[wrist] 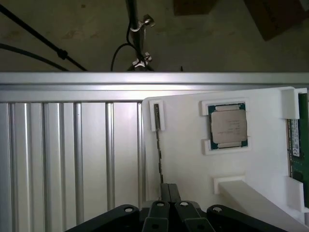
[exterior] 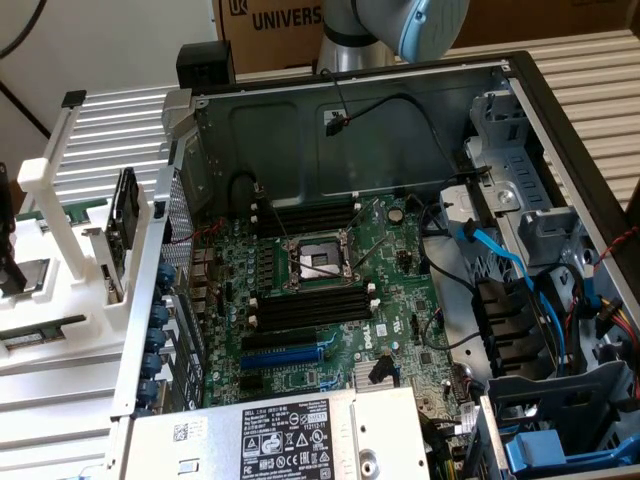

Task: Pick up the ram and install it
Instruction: 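Pick up the ram and move it above insertion slot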

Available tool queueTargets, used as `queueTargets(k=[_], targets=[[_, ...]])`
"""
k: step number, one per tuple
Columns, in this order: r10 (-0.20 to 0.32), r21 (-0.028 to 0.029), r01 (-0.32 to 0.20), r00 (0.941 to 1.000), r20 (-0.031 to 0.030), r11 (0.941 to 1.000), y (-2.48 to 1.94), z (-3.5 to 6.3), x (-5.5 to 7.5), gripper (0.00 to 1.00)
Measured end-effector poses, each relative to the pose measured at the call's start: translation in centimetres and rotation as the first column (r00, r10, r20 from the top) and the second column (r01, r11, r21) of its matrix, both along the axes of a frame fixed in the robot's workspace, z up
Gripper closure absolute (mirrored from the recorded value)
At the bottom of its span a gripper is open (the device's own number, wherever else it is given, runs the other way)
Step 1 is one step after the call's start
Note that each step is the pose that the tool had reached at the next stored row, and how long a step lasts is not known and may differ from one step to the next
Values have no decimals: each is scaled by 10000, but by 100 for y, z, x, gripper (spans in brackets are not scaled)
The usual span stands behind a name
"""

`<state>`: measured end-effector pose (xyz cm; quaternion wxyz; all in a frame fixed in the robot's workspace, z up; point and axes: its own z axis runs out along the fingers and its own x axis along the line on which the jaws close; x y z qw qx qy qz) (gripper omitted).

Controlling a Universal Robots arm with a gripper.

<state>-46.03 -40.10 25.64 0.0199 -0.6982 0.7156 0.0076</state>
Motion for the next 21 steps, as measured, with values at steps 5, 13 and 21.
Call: queueTargets(k=[5, 13, 21], targets=[[-1, 0, 1, 10000, 0, 10000, 0, 0, 0, 90], [0, 0, 0, 10000, 0, 10000, 0, 0, 0, 76], [0, 2, 0, 9999, -116, 10000, -3, -19, 22, 76]])
